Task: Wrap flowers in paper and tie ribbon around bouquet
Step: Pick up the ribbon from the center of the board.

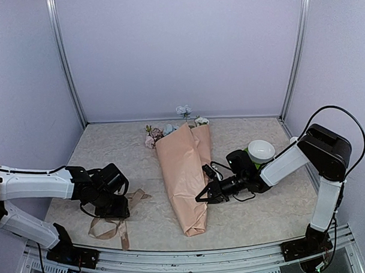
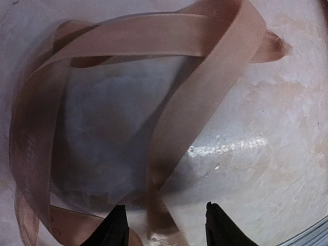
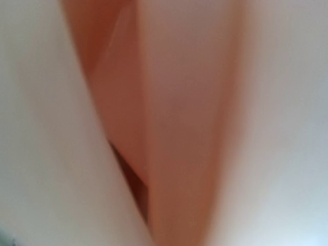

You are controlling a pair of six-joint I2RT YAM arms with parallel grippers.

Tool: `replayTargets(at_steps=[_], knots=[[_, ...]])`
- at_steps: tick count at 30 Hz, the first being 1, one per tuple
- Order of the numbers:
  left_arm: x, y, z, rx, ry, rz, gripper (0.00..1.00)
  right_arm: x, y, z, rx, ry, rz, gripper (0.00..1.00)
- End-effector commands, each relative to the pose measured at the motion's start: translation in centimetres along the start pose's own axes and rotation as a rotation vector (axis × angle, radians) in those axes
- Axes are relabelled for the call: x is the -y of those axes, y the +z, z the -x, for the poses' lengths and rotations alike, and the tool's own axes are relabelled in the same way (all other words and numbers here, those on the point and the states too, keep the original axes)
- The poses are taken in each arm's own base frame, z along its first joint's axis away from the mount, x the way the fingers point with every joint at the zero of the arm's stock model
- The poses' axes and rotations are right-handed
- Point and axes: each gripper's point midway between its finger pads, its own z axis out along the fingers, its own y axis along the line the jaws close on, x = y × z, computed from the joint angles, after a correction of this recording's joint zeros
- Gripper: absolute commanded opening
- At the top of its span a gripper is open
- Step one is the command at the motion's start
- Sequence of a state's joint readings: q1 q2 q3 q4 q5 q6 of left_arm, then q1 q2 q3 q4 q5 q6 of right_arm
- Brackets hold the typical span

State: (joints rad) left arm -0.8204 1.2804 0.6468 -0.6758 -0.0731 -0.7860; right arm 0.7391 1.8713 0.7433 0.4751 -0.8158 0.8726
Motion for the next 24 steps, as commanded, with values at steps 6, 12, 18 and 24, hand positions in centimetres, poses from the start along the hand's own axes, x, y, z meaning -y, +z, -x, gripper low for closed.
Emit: replayTargets(at_steps=[6,12,18,24], knots=[[3.5,2.5,-1.4,-0.056,0.02,-0.132,0.35,-1.3,-0.2,0.7,0.016,-0.061,0.039,0.0],[1.7,3.0,-1.9,-0.063,0.02,-0.044,0.29,-1.6,-0.4,0.8,0.019,-0.065,0.04,0.0],[1.6,0.5,0.6,0.028,0.019,0.008,0.36,-1.7,-0.4,1.0,0.019,-0.067,0.04,0.0],[0.8,-0.6,2.1,0.067,0.01,0.039,0.51,-1.8,-0.5,1.0,0.022,-0.069,0.034,0.0]])
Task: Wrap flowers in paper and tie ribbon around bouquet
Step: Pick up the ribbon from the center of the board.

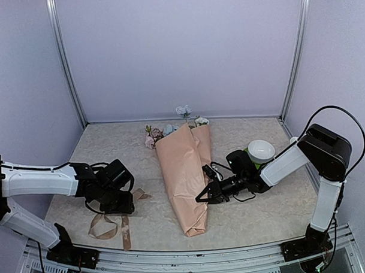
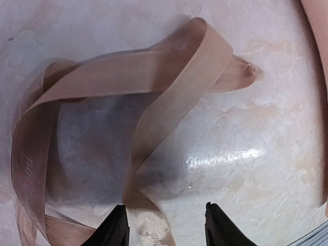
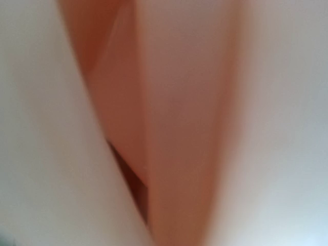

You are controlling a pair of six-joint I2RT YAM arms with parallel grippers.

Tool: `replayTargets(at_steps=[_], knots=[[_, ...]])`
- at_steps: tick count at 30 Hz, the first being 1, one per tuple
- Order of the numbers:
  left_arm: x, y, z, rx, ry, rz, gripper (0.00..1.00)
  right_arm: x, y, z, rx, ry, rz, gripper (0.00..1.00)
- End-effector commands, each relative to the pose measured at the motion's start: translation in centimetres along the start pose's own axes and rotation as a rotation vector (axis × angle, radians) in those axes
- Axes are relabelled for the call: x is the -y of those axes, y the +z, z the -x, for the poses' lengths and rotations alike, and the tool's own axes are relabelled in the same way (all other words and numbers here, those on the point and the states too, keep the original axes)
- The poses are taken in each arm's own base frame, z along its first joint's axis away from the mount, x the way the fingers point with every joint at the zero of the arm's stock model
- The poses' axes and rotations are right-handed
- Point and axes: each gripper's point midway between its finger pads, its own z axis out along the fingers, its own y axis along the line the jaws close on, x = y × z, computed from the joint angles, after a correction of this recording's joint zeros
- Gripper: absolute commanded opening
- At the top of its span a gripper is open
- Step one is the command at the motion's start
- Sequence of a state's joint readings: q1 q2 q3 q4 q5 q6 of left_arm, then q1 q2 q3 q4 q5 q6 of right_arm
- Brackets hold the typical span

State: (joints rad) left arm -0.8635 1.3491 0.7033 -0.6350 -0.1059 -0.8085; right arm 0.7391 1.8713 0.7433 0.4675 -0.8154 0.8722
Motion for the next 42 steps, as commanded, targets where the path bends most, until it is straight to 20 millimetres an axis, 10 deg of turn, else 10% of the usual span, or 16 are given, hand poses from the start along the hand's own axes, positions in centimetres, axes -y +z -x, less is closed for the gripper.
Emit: replayTargets(at_steps=[1,8,15,20,25,29,33,42], knots=[[-1.6,-0.3,0.7,0.02,-0.013,0.049,0.54,-1.9,-0.5,1.1,0.024,-0.075,0.037,0.0],[-1.4,2.9,-0.7,-0.038,-0.023,-0.012,0.54,-1.8,-0.5,1.0,0.021,-0.076,0.036,0.0],[3.5,2.6,-0.3,-0.011,0.139,-0.14,0.0,-2.5,-0.3,1.7,0.024,-0.083,0.056,0.0],[9.7,-2.9,1.9,0.109,0.326,-0.242,0.0,-3.6,0.2,3.3,0.032,-0.092,0.074,0.0],[13.8,-14.5,8.4,0.383,0.418,-0.251,0.0,-4.5,0.2,5.2,0.063,-0.118,0.049,0.0],[9.3,-24.1,17.1,0.646,0.277,-0.098,0.0,-5.0,0.1,6.3,0.089,-0.127,0.029,0.0],[2.7,-29.6,22.7,0.803,0.119,-0.008,0.0,-5.5,-0.3,7.1,0.118,-0.134,0.01,0.0],[-14.5,-35.0,26.5,0.858,-0.162,0.54,0.0,-5.7,-0.7,7.2,0.133,-0.135,-0.01,0.0]])
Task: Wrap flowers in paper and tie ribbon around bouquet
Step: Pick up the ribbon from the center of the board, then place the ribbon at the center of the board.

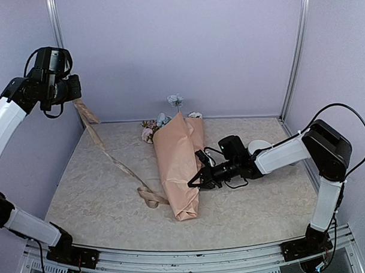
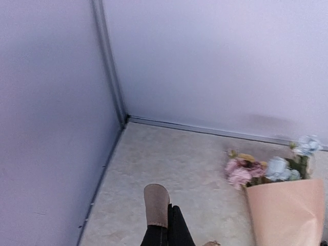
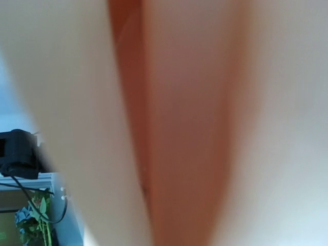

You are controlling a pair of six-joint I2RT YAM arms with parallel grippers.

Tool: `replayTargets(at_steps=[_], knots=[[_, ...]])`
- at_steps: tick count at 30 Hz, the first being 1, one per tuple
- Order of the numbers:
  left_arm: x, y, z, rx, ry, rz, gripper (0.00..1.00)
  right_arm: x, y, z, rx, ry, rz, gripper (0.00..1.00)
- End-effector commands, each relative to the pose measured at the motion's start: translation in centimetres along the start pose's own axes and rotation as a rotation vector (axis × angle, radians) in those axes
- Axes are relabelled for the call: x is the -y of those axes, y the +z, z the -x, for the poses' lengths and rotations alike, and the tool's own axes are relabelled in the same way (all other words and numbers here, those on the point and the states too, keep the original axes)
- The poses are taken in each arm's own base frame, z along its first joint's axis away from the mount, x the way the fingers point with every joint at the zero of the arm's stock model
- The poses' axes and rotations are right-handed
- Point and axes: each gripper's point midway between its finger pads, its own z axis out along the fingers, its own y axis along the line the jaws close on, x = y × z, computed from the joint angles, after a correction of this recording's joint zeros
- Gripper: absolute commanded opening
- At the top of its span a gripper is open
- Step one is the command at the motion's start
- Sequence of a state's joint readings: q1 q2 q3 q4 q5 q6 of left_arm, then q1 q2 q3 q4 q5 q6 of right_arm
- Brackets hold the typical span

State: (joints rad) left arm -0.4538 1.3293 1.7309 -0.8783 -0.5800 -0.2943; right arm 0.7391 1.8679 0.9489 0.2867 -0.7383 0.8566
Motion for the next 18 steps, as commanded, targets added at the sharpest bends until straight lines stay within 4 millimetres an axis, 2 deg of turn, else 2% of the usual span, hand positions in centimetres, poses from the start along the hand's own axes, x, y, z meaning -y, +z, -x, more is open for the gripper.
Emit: replayTargets(at_steps=[1,3,4,5,7,11,16,18], knots=[[-8.5,0.6,1.8,-0.005,0.058,0.297,0.0,-2.5,-1.0,2.0,0.063,-0.096,0.029,0.0],[-11.3,-0.9,4.9,0.067,0.023,0.371,0.0,-2.3,-1.0,1.7,0.057,-0.093,0.025,0.0],[-11.8,-1.5,6.3,0.095,0.028,0.399,0.0,-2.2,-1.0,1.6,0.054,-0.092,0.024,0.0],[-12.1,-2.4,7.9,0.126,0.028,0.414,0.0,-2.2,-0.9,1.6,0.052,-0.09,0.024,0.0],[-12.2,-2.7,9.9,0.151,0.048,0.433,0.0,-2.2,-0.9,1.5,0.049,-0.091,0.025,0.0],[-11.5,-2.5,11.6,0.176,0.085,0.457,0.0,-2.6,-0.8,1.9,0.051,-0.095,0.033,0.0],[-3.5,-2.1,11.0,0.196,0.141,0.22,0.0,-2.7,-0.9,2.1,0.054,-0.096,0.023,0.0],[2.3,-2.1,8.9,0.162,0.186,0.005,0.0,-2.7,-0.9,2.3,0.056,-0.098,0.016,0.0]])
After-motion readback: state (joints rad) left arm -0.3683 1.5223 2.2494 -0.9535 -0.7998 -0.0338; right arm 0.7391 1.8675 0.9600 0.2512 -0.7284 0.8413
